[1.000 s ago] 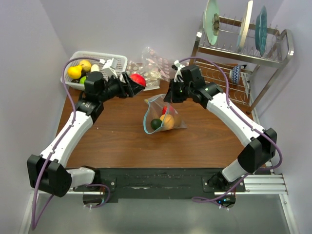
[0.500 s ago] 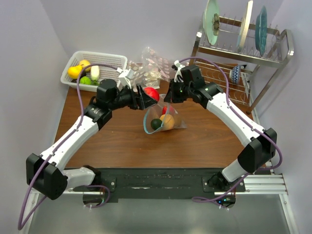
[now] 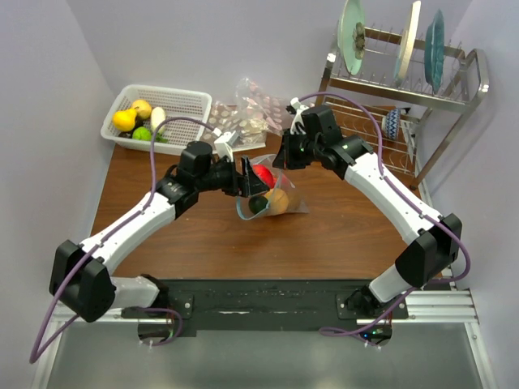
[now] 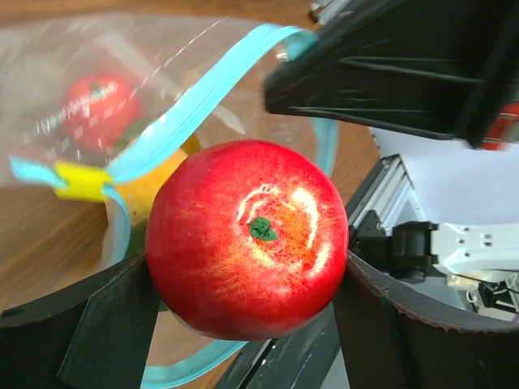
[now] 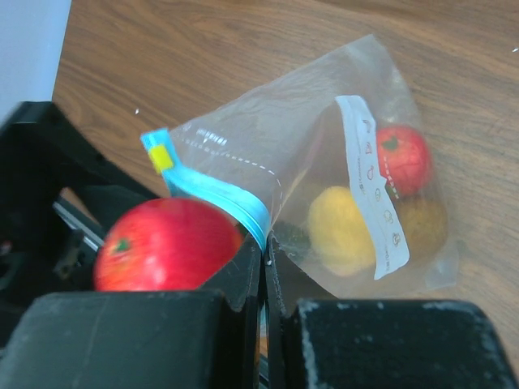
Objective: Place the food in the zip-top bag and seal the zipper
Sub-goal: Place the fake vegetable in the zipper food storage bag.
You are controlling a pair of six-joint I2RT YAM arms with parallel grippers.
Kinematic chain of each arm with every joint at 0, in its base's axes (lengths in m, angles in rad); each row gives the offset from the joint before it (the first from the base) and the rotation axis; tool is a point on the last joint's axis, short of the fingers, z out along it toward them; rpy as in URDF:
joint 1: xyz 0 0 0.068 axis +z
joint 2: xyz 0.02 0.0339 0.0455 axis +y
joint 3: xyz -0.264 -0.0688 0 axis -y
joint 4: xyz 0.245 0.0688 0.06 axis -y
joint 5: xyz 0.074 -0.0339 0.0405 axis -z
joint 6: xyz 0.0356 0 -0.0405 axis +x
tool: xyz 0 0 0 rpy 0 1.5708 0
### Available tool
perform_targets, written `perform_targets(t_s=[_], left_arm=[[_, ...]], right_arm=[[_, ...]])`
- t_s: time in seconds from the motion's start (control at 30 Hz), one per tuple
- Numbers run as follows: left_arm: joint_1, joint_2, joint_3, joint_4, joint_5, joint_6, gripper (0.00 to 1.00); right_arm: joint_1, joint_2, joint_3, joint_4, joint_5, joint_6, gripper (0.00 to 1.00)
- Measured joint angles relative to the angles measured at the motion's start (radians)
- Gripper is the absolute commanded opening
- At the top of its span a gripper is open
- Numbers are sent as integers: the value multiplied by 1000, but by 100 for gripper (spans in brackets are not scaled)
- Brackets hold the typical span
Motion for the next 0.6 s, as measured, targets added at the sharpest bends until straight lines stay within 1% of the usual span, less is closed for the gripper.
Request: perform_targets(t_s=[0.07, 0.17, 0.2, 0.23, 0.3, 0.43, 0.6], left_arm=[[-4, 28, 0, -1, -14, 3, 55], [-8, 63, 1, -3, -51, 11, 67], [-10, 74, 2, -4, -63, 13, 81], [-11, 82, 4, -6, -73, 14, 98], [-15, 104, 14, -19, -92, 23, 100], [-23, 130, 45, -53, -110, 31, 100], [-27, 132, 126, -120, -111, 38, 100]], right_arm=[[0, 0, 0, 0, 0, 2, 0], [0, 0, 0, -2, 0, 2, 0], [0, 0, 0, -3, 0, 2, 0], [0, 0, 0, -3, 0, 2, 0], [0, 0, 0, -3, 0, 2, 0], [-1, 0, 0, -3, 1, 2, 0], [-2, 0, 0, -3, 2, 2, 0]])
